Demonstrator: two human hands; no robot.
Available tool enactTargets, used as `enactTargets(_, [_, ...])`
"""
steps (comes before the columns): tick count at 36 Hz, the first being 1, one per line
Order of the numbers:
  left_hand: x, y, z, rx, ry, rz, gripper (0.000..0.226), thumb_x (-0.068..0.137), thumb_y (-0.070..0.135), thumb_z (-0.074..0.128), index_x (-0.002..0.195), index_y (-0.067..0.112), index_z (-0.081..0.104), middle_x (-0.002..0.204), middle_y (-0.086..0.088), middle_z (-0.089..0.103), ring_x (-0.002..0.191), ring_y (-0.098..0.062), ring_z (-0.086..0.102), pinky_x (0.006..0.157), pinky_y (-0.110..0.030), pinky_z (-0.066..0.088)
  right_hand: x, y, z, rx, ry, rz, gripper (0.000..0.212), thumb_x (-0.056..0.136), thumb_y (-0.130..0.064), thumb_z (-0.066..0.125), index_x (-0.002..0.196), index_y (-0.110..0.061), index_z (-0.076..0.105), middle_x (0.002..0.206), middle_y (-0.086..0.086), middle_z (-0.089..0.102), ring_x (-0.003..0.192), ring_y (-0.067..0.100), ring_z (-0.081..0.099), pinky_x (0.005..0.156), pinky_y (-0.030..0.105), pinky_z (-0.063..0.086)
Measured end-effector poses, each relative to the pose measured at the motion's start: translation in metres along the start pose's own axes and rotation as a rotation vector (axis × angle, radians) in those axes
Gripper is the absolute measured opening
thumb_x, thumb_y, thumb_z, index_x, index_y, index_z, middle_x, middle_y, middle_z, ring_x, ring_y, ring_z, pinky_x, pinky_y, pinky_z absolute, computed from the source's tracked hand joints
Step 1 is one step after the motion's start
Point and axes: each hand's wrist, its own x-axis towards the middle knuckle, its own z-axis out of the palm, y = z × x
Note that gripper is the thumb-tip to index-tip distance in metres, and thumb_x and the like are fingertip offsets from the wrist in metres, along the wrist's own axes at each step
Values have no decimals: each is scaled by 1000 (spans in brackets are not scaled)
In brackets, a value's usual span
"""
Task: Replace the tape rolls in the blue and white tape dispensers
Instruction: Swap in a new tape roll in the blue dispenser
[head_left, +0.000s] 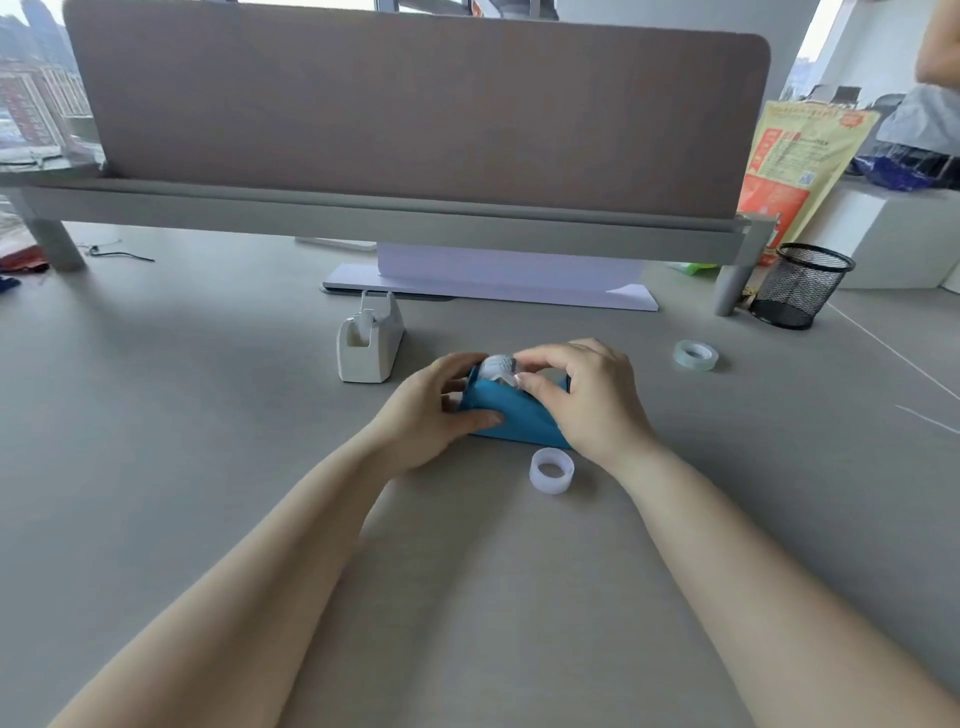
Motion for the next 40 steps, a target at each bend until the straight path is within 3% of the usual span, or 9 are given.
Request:
enactTargets(5, [1, -1, 0, 15, 42, 0, 59, 70, 14, 81, 123, 20, 56, 115, 5, 63, 104, -7, 60, 78, -9, 49, -1, -3, 0, -101, 13, -96, 22, 77, -26, 62, 97, -28, 73, 82, -10, 73, 84, 22, 61, 79, 37, 42])
enactTargets(10, [-1, -3, -1, 26, 63, -16, 60, 67, 19, 83, 121, 24, 57, 115, 6, 63, 107, -10, 60, 88, -28, 52, 1, 0, 0, -233, 72, -245, 17, 75, -21, 66, 89, -24, 75, 76, -7, 74, 75, 25, 64, 73, 38, 44])
enactTargets(13, [-1, -2, 0, 32, 67, -17, 58, 67, 19, 83, 119, 27, 58, 113, 8, 63, 106, -9, 59, 88, -29, 52, 1, 2, -1, -279, 46, -305, 18, 77, -21, 64, 92, -24, 74, 79, -7, 73, 77, 26, 64, 72, 37, 43])
enactTargets(20, [-1, -2, 0, 58, 80, -12, 58, 67, 22, 83, 118, 29, 57, 110, 11, 63, 102, -7, 60, 81, -17, 49, 4, 4, 2, -243, 8, -281, 15, 76, -20, 65, 88, -21, 74, 79, -4, 73, 76, 28, 64, 70, 40, 48])
enactTargets(35, [-2, -1, -1, 100, 74, -23, 61, 67, 23, 83, 122, 27, 57, 110, 12, 63, 100, -2, 59, 77, -10, 47, 7, 7, 9, -227, -16, -323, 10, 75, -6, 64, 82, -10, 70, 74, 6, 69, 73, 33, 58, 69, 39, 49])
enactTargets(40, [-2, -2, -2, 106, 73, -19, 60, 67, 23, 83, 121, 26, 57, 109, 12, 64, 101, -4, 60, 81, -17, 49, 6, 7, 4, -252, -41, -309, 8, 75, -7, 65, 81, -10, 67, 73, 5, 68, 71, 32, 57, 81, 38, 46])
